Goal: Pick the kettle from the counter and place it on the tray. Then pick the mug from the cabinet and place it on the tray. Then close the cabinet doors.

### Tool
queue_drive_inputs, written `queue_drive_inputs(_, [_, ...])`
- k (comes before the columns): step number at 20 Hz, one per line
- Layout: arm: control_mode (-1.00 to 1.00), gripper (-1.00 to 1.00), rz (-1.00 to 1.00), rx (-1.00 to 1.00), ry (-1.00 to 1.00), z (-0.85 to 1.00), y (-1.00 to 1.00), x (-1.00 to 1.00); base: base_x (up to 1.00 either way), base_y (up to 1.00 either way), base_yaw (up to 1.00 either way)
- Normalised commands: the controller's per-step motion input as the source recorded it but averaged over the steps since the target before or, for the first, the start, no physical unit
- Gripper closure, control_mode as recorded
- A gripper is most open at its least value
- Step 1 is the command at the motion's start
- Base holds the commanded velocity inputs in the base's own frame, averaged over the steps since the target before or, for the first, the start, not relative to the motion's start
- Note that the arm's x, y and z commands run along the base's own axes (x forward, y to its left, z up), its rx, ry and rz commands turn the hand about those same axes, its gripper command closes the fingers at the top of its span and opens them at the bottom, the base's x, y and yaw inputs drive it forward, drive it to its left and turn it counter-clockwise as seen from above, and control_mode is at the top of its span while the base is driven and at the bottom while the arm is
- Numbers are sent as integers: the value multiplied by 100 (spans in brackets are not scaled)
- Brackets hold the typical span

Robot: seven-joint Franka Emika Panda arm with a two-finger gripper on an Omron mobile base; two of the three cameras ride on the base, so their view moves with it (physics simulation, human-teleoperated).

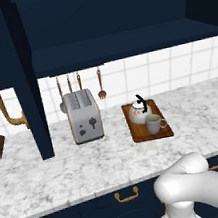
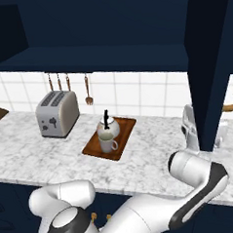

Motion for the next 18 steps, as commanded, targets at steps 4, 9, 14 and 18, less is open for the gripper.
queue_drive_inputs(4, [-100, -100, 0, -20, 3, 80, 34, -42, 0, 0, 0])
queue_drive_inputs(9, [-100, -100, 0, -19, 12, 73, 59, -42, 0, 0, 0])
queue_drive_inputs(14, [-100, -100, -5, -28, 7, 39, 79, -28, 0, 0, 0])
queue_drive_inputs(18, [-100, -100, -6, -19, 18, 43, 57, 1, 0, 0, 0])
